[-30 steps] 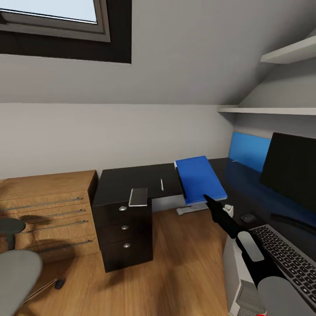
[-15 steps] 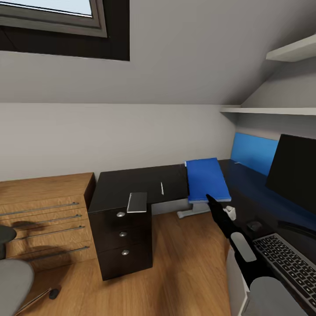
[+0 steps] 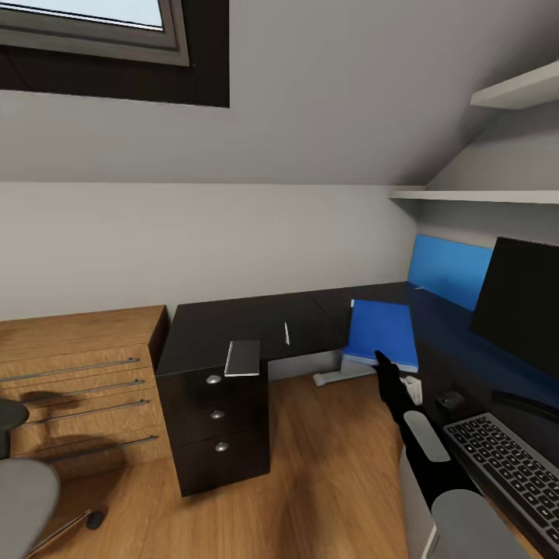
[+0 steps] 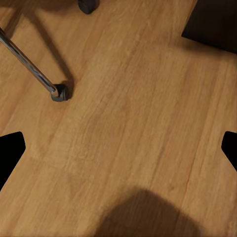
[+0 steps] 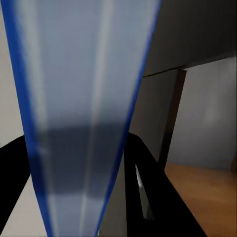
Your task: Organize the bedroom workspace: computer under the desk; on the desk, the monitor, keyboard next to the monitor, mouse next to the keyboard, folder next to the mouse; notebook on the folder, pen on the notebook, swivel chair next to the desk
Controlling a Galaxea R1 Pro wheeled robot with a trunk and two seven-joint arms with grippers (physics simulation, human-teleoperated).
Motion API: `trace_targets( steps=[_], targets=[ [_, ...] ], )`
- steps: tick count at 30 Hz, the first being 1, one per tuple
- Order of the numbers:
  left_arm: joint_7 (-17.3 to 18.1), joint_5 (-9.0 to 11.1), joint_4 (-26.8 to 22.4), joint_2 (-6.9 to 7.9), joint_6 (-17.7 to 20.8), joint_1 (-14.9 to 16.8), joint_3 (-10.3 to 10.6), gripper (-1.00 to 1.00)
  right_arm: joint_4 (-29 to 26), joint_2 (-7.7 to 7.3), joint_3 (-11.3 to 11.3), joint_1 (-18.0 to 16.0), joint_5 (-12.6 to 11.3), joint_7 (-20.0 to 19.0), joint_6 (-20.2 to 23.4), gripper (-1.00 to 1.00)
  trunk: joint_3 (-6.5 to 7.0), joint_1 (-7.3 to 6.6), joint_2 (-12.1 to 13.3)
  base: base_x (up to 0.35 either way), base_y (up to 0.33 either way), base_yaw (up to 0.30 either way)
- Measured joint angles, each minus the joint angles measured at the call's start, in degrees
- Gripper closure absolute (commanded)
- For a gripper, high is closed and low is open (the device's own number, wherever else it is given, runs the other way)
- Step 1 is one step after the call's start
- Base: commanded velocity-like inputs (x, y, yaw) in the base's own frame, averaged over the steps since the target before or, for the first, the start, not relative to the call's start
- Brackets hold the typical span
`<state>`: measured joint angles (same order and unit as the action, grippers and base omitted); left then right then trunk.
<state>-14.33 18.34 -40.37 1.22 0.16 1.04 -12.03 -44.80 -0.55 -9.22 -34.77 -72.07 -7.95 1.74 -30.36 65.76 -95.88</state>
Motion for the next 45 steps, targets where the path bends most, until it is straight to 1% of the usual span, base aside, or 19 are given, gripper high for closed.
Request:
trace_targets(
  steps=[1, 3, 4, 7, 10, 11, 16, 18, 24, 29, 33, 36, 40, 45],
  targets=[
    [0.0, 0.0, 0.0, 0.0, 0.0, 0.0, 0.0, -1.0, 0.0, 0.02, 0.0, 0.0, 0.0, 0.2, -0.5, 1.0, 0.0, 0.0, 0.0, 0.0, 0.0, 0.0],
    [0.0, 0.0, 0.0, 0.0, 0.0, 0.0, 0.0, -1.0, 0.0, 0.03, -0.1, 0.0, 0.0, 0.7, -3.9, 1.0, 0.0, 0.0, 0.0, 0.0, 0.0, 0.0],
    [0.0, 0.0, 0.0, 0.0, 0.0, 0.0, 0.0, -1.0, 0.0, 0.03, 0.0, 0.0, -0.1, 0.9, -6.5, 1.0, 0.0, 0.0, 0.0, 0.0, 0.0, 0.0],
    [0.0, 0.0, 0.0, 0.0, 0.0, 0.0, 0.1, -1.0, -0.1, 0.12, 0.1, 0.0, -0.2, 0.9, -8.0, 1.0, 0.0, 0.0, 0.0, 0.0, 0.0, 0.0],
    [0.0, 0.0, 0.0, 0.0, 0.0, 0.0, 0.9, -1.0, -0.1, 0.83, 0.2, 0.0, -0.2, 0.8, -8.6, 1.0, 0.0, 0.0, 0.0, 0.0, 0.0, 0.0],
    [-0.1, 0.1, 0.1, -0.01, 0.0, 0.0, 1.4, -1.0, -0.2, 1.5, 0.3, 0.0, -0.2, 0.7, -8.7, 1.0, 0.0, 0.0, 0.0, 0.0, 0.0, 0.0],
    [-0.1, 0.0, 0.3, -0.01, 0.0, 0.0, 2.1, -1.0, -0.3, 2.41, 0.3, 0.0, -0.3, 0.4, -8.6, 1.0, 0.0, 0.0, 0.0, 0.0, 0.0, 0.0],
    [-0.1, 0.0, 0.5, 0.0, 0.0, 0.0, 2.5, -1.0, -0.3, 2.4, 0.4, 0.0, -0.3, 0.5, -8.5, 1.0, 0.0, 0.0, 0.0, 0.0, 0.0, 0.0],
    [-0.1, 0.0, 0.5, -0.01, -0.2, 0.0, 2.5, -1.0, -0.2, 2.74, 0.1, 0.0, -0.4, 0.4, -8.6, 1.0, 0.0, -0.02, 0.0, 0.095, 0.0, 0.0],
    [-0.1, 0.0, 0.5, -0.01, -2.8, 0.0, 2.5, -1.0, -0.1, 2.81, -0.2, 0.0, -1.1, 0.7, -8.8, 1.0, 0.0, -0.03, 0.0, 0.299, 0.0, 0.0],
    [-0.1, 0.0, 0.5, -0.01, -3.3, 0.0, 2.6, -1.0, 0.0, 2.68, -0.4, 0.0, -1.1, 0.9, -8.9, 1.0, 0.0, -0.01, 0.0, 0.173, -0.001, 0.0],
    [-0.1, 0.0, 0.5, -0.01, -3.4, 0.0, 2.6, -1.0, 1.6, 2.48, -2.1, 0.0, -1.1, 1.1, -9.1, 1.0, 0.0, 0.0, 0.0, 0.029, -0.07, 0.0],
    [-0.1, 0.0, 0.6, -0.01, -3.4, 0.0, 2.6, -1.0, 4.2, 2.29, -5.3, -0.1, -1.0, 1.3, -9.6, 1.0, 0.0, 0.0, 0.0, 0.006, -0.104, 0.0],
    [-0.1, 0.0, 0.5, -0.01, -3.5, 0.0, 2.5, -1.0, 4.6, 2.27, -5.7, -0.2, -0.9, 1.4, -9.8, 1.0, 0.0, 0.0, 0.0, 0.001, -0.016, 0.0]
  ],
)
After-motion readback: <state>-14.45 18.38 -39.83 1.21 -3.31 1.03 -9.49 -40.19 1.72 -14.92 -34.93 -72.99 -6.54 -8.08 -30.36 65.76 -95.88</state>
